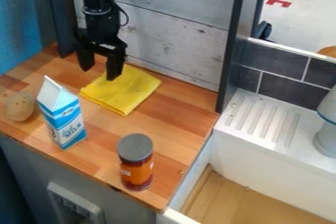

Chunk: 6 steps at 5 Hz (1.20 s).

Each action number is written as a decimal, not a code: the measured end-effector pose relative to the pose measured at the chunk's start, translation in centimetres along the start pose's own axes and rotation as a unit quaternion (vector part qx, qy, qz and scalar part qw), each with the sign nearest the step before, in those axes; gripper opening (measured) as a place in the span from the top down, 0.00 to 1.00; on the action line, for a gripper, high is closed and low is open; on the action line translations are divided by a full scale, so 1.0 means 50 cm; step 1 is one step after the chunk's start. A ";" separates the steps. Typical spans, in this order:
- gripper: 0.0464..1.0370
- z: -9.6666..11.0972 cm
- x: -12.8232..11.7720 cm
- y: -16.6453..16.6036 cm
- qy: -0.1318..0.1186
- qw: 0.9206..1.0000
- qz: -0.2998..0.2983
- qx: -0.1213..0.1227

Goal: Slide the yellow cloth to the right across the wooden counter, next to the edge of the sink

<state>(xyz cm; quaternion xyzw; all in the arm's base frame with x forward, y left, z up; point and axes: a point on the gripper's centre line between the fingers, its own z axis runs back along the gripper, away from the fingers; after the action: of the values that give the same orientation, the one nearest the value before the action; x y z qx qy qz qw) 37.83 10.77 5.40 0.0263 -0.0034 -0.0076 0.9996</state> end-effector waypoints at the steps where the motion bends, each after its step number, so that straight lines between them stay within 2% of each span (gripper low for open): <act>1: 0.04 -0.019 0.018 0.012 0.007 1.000 0.010 0.010; 2: 0.04 -0.057 0.025 0.006 0.027 0.999 0.012 0.011; 6: 0.04 -0.090 0.014 -0.037 0.049 0.998 -0.023 0.012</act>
<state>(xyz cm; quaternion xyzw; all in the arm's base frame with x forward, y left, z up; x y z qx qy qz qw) 38.54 9.16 0.82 0.0391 0.0463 -0.0294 0.9977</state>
